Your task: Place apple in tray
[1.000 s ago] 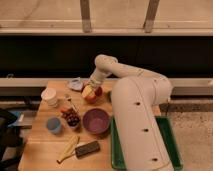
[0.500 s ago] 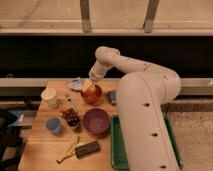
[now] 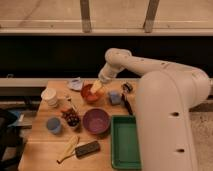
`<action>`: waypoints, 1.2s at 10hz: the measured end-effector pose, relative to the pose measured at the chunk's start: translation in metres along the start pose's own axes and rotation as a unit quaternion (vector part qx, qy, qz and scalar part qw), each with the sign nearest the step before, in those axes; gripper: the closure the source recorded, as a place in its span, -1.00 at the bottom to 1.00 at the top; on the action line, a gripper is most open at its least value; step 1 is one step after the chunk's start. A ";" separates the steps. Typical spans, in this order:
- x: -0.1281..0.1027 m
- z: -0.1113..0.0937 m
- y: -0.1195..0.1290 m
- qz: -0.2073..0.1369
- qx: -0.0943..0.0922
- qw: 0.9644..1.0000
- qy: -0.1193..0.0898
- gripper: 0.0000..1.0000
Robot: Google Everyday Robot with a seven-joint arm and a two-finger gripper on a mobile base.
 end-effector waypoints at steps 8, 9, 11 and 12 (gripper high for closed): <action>0.156 -0.061 0.015 0.166 0.073 0.983 0.042 0.98; 0.168 -0.057 0.023 0.180 0.074 0.979 0.056 0.98; 0.209 -0.050 0.035 0.227 0.078 0.966 0.099 0.98; 0.225 -0.048 0.035 0.248 0.077 0.959 0.111 0.98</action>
